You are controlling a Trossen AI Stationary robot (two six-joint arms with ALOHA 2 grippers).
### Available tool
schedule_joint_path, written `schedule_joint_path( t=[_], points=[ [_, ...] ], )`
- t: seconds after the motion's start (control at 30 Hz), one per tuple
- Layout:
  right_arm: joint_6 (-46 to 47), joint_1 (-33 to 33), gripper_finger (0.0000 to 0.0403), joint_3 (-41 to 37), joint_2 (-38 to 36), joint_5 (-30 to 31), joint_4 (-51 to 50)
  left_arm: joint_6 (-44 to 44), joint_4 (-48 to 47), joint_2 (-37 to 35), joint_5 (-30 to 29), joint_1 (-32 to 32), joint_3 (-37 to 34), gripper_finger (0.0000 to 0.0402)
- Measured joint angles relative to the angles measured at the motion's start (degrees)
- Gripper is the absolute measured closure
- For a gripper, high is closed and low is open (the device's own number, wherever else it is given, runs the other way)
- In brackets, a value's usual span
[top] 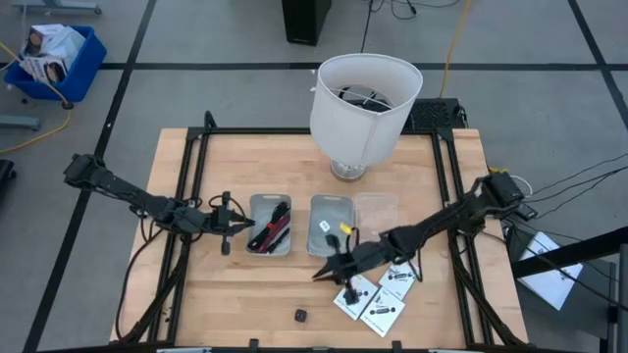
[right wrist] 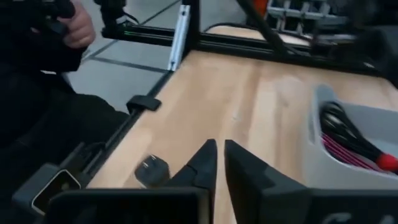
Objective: Pick and place items into bin
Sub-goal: Put the black charger adapter into the right gray bin
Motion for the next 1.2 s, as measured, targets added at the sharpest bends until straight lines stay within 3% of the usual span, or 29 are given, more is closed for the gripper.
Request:
schedule_joint_path(
  t=[0.13,0.33,0.57,0.9,1.2],
  points=[
    [-3.1,0.8,0.0339,4.0,5.1,-2.9,0.3,0.0,0.0,0.0,0.0,0.0,0.0,0.0371],
    [-4.2,0.5,0.0243,8.8,12.1,-9.8,-0.9,0.0,-0.1,0.0,0.0,0.0,0.0,0.0371],
    [-3.8,0.3,0.0162,12.5,18.9,-12.3,-0.5,2.8,-1.1,0.0,-0.3,0.0,0.0,0.0371],
    [-0.4,3.1,0.0150,19.4,26.0,-16.4,0.8,2.7,-0.3,0.0,-0.3,0.1,0.0,0.0371],
    [0.0,3.0,0.0149,20.2,27.2,-9.9,-3.2,-1.0,0.2,0.0,0.3,0.1,0.0,0.0371]
  ],
)
